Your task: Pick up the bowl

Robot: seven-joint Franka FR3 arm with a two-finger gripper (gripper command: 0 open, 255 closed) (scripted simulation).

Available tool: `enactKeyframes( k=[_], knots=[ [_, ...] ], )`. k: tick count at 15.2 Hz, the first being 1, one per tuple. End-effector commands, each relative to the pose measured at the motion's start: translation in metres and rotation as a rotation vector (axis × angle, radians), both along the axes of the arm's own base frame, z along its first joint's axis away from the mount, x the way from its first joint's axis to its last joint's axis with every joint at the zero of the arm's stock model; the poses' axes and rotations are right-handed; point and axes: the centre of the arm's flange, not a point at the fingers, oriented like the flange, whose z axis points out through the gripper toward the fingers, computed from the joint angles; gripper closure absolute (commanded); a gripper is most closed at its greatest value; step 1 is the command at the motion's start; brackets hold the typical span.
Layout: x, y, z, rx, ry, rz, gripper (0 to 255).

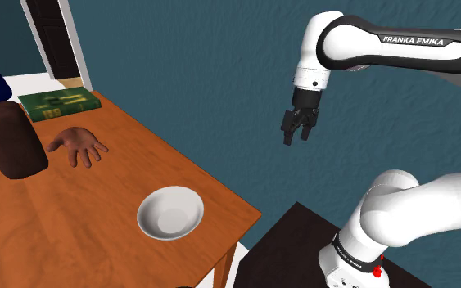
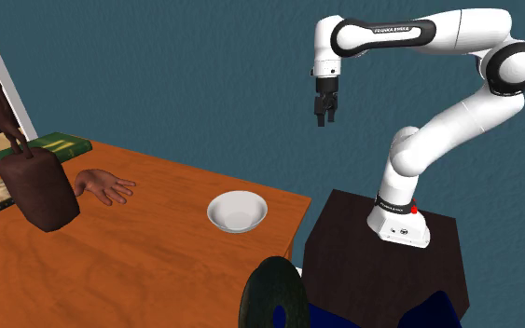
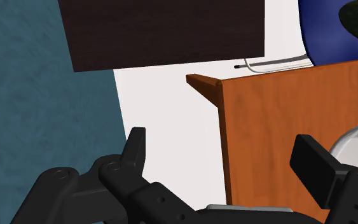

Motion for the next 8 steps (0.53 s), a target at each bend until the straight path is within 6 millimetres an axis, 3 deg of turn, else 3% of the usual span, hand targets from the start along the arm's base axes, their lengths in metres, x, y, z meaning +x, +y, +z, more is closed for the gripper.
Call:
enactKeyframes(
  k=[1, 8],
  knots=[
    [0.000, 0.000, 0.000, 0.000, 0.000, 0.000, 0],
    [0.026, 0.046, -0.061, 0.104, -0.045, -0.038, 0]
  ],
)
